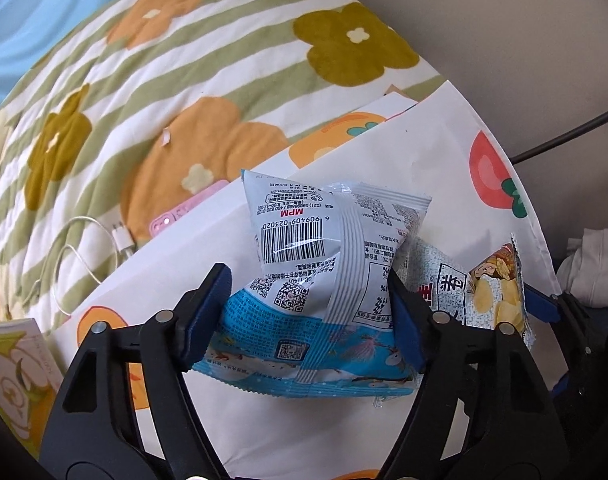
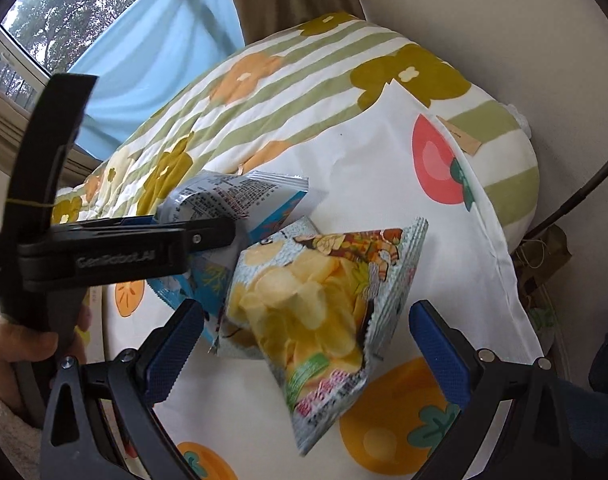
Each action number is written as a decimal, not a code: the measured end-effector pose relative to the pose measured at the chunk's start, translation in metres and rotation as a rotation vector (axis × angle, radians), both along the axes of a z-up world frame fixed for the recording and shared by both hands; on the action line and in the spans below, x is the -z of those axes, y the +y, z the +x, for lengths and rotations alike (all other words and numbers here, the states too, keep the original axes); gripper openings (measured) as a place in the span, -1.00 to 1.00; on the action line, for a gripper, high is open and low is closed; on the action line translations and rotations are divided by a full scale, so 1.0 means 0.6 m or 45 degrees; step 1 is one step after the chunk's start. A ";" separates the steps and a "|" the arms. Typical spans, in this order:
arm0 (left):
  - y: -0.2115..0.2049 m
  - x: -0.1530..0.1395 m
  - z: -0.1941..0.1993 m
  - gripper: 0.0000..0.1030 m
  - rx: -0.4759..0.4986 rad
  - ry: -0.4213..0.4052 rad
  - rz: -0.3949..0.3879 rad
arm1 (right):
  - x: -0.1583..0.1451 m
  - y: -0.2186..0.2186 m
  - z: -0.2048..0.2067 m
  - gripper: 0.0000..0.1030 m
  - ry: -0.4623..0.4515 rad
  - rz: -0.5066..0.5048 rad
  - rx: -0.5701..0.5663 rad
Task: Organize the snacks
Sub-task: 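Grasp the blue-white MPM bag with the left gripper while the right grasps the potato chips bag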
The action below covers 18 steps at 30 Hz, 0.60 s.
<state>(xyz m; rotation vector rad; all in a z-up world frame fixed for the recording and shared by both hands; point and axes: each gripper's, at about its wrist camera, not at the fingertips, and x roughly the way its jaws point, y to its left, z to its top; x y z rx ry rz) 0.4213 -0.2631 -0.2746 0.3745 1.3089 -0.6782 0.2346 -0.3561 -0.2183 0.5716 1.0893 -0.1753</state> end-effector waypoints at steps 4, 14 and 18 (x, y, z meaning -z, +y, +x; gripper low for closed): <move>0.007 -0.004 0.002 0.30 -0.022 -0.016 0.000 | 0.011 -0.003 0.009 0.99 0.009 0.000 0.004; 0.036 -0.039 -0.001 0.29 -0.089 -0.084 -0.001 | 0.025 0.000 0.028 0.99 0.014 0.011 -0.040; 0.055 -0.044 -0.006 0.29 -0.131 -0.091 0.002 | 0.031 0.000 0.032 0.89 0.020 0.023 -0.060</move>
